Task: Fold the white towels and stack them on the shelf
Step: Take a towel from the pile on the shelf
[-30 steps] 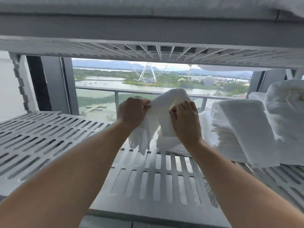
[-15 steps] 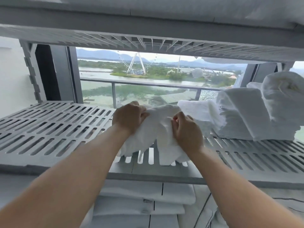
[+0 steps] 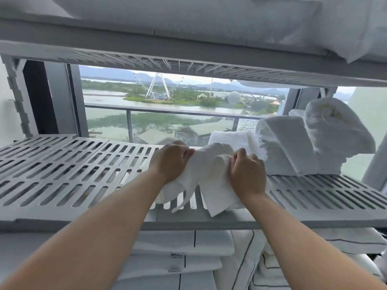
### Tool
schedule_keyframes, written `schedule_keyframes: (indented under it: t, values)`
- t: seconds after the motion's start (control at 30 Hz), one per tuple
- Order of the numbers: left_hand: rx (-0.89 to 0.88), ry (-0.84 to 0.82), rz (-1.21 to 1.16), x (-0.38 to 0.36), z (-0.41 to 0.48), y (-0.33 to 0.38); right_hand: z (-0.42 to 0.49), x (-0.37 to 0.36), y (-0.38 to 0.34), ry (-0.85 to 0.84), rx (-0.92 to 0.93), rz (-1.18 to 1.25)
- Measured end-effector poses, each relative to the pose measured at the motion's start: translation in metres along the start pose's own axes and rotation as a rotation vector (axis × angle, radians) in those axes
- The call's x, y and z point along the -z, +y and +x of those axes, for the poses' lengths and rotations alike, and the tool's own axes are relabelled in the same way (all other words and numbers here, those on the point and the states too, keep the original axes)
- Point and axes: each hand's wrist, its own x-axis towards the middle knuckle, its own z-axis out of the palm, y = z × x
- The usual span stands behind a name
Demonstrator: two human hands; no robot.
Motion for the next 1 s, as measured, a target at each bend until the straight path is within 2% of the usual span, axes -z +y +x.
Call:
schedule_keyframes:
  t: [0.1, 0.17, 0.3, 0.63, 0.9, 1.0]
  values:
    - [0.049, -0.237, 0.115, -0.01, 0.008, 0.011, -0.004, 0.002, 0.016, -0.036, -0.002, 0.002]
    - [0.093, -0.281, 0.152, -0.018, 0.014, 0.02, -0.008, 0.002, 0.025, -0.085, 0.003, -0.002]
    - [0.071, -0.21, 0.132, -0.03, 0.028, 0.043, -0.011, 0.003, 0.042, -0.116, 0.004, 0.059]
    - [-0.018, -0.083, 0.174, -0.076, 0.087, 0.122, 0.046, 0.002, 0.131, 0.003, -0.007, 0.041]
    - [0.09, 0.019, 0.136, -0.148, 0.169, 0.196, 0.111, -0.015, 0.231, 0.096, 0.054, 0.013]
    - [0.166, 0.049, 0.148, -0.169, 0.196, 0.217, 0.129, -0.024, 0.249, 0.071, 0.06, 0.013]
